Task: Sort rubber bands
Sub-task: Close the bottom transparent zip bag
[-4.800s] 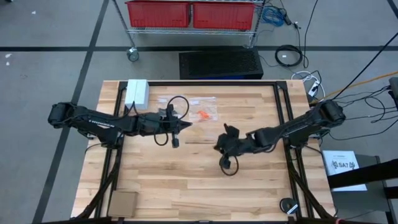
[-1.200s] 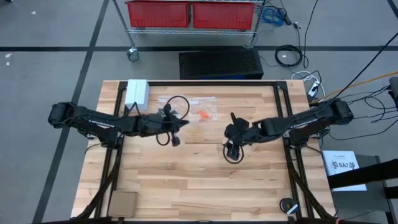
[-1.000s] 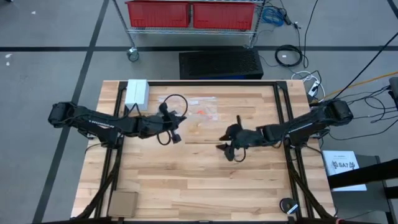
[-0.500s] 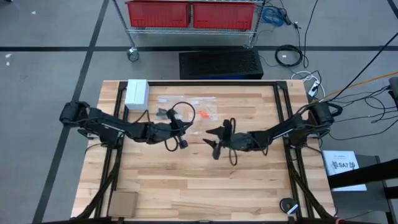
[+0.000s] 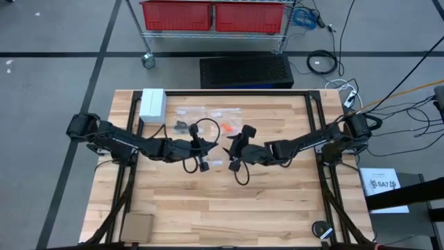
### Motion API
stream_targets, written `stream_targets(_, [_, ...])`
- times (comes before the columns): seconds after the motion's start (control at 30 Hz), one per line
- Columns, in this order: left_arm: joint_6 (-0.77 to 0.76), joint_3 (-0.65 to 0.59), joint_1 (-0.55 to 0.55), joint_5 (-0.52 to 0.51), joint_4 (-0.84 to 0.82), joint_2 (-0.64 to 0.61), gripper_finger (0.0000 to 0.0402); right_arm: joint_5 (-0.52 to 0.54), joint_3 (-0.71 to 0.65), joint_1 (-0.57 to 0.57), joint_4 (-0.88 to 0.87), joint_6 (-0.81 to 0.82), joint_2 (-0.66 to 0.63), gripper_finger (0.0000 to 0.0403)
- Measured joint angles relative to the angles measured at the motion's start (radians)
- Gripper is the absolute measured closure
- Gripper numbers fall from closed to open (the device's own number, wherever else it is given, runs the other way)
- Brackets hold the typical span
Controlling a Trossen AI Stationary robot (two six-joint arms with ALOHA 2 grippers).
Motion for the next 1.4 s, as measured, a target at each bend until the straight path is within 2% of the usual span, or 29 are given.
stream_targets(0.23, [0.0,0.0,0.0,0.048,0.0,0.0,0.0401,-0.031,0.077,-0.016,-0.156,-0.078,0.0,0.0186])
stream_targets(0.3, [0.0,0.0,0.0,0.056,0.001,0.0,0.0401,-0.1,0.106,-0.038,-0.21,-0.099,0.0,0.0189])
stream_targets(0.37, [0.001,0.0,0.0,0.059,0.002,0.0,0.0401,-0.213,0.133,-0.063,-0.258,-0.105,0.0,0.0196])
stream_targets(0.47, [0.001,0.0,0.0,0.065,0.003,0.0,0.0401,-0.361,0.146,-0.1,-0.292,-0.106,0.0,0.0225])
stream_targets(0.57, [-0.001,0.0,0.003,0.083,0.003,0.0,0.0401,-0.433,0.151,-0.119,-0.301,-0.136,0.0,0.0289])
stream_targets(0.63, [-0.001,0.0,0.003,0.085,0.003,0.0,0.0401,-0.43,0.151,-0.114,-0.314,-0.166,0.0,0.0352])
stream_targets(0.7, [-0.001,0.0,0.004,0.098,0.002,0.0,0.0401,-0.406,0.151,-0.096,-0.328,-0.193,0.0,0.0388])
stream_targets(0.9, [0.006,0.0,0.029,0.135,-0.011,-0.004,0.039,-0.287,0.153,-0.029,-0.374,-0.29,-0.001,0.04])
stream_targets(1.03, [0.026,0.0,0.074,0.189,-0.059,-0.033,0.0382,-0.248,0.15,0.022,-0.437,-0.362,-0.006,0.0402])
stream_targets(1.13, [0.027,0.0,0.122,0.279,-0.089,-0.06,0.0381,-0.239,0.15,0.049,-0.466,-0.396,-0.01,0.0402])
stream_targets(1.23, [0.034,-0.008,0.193,0.442,-0.083,-0.072,0.0381,-0.233,0.15,0.073,-0.47,-0.449,-0.009,0.0402])
stream_targets(1.4, [0.029,-0.019,0.334,0.888,-0.002,-0.03,0.038,-0.215,0.15,0.104,-0.468,-0.545,-0.009,0.0403])
